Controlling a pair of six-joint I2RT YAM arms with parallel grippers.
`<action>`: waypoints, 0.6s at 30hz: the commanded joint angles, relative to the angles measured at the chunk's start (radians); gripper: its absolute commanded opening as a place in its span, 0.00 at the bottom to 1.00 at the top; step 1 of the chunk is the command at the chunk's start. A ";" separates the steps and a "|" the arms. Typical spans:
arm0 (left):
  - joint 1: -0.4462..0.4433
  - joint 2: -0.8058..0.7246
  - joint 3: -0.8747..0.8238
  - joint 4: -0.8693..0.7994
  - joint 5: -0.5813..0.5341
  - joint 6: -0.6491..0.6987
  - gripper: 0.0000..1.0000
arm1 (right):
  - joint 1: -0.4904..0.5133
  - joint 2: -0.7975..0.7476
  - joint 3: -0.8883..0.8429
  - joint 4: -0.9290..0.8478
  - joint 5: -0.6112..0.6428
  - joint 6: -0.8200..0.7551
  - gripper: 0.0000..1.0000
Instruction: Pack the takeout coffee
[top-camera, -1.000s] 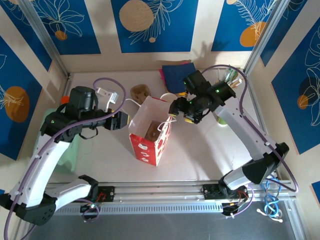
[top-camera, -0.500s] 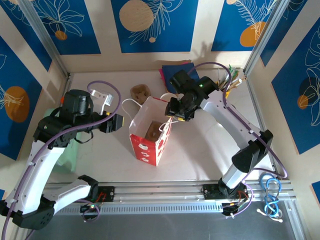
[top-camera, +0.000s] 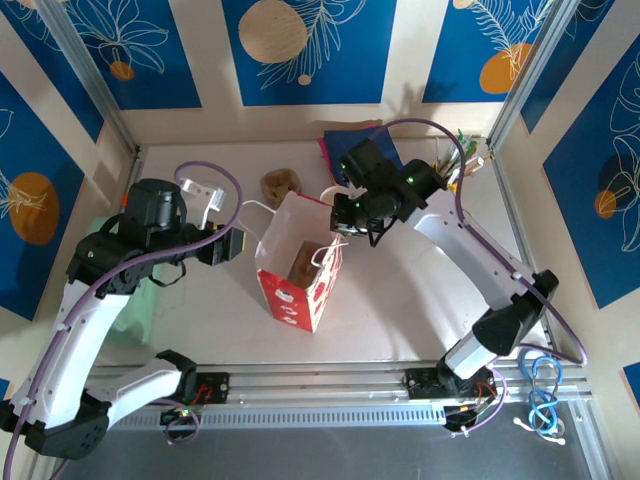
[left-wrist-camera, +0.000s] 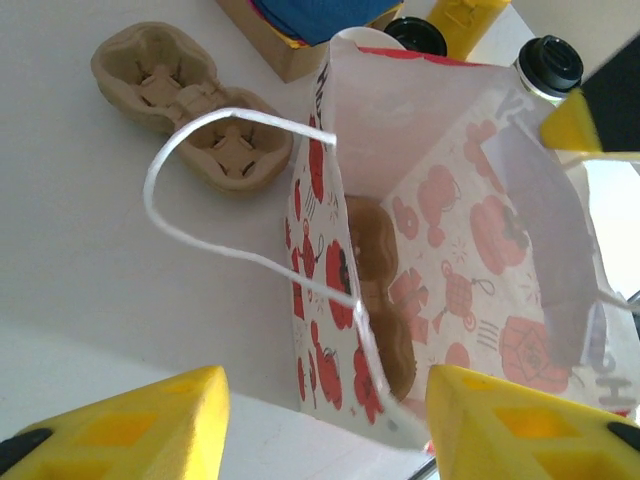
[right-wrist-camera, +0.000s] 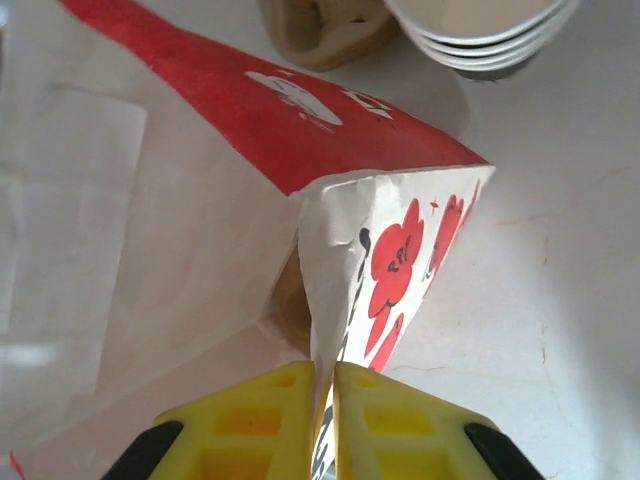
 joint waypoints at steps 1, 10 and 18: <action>-0.004 -0.015 0.035 0.002 -0.026 -0.001 0.52 | 0.024 -0.073 -0.042 0.053 0.001 -0.052 0.08; -0.004 -0.055 0.037 0.056 -0.044 -0.014 0.45 | 0.065 -0.214 -0.204 0.197 -0.055 -0.121 0.00; -0.004 -0.105 0.014 0.097 -0.061 -0.014 0.43 | 0.201 -0.363 -0.336 0.359 0.043 -0.200 0.00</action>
